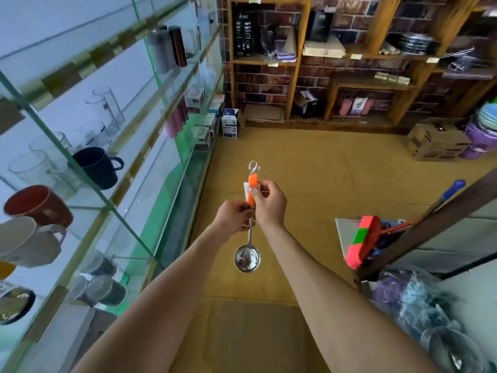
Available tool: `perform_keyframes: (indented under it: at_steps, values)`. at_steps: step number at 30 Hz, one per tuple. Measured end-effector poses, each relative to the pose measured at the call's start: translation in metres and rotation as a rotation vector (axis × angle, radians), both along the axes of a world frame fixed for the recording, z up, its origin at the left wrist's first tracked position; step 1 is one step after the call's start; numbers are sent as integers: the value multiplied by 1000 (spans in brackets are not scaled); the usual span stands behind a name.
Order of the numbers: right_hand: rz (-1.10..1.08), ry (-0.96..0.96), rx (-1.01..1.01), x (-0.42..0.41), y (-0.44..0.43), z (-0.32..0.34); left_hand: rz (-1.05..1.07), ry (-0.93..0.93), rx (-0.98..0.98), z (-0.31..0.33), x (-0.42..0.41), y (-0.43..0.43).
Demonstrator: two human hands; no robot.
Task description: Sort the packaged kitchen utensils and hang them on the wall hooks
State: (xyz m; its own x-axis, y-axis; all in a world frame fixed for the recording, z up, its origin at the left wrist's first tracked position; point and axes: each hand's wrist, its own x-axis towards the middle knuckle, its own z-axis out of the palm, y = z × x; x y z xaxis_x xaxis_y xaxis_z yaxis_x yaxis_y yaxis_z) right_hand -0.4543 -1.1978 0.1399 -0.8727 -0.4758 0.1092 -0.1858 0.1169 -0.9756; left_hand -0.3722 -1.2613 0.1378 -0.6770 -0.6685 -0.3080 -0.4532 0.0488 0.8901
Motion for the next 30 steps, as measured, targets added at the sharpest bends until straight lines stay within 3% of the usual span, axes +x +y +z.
perform_keyframes:
  at_steps: [13,30]
  values:
    - [30,-141,189,29,-40,-154,72,-105,215,-154,31,-34]
    - [93,-316,421,96,5,-400,167,-271,466,-402,104,18]
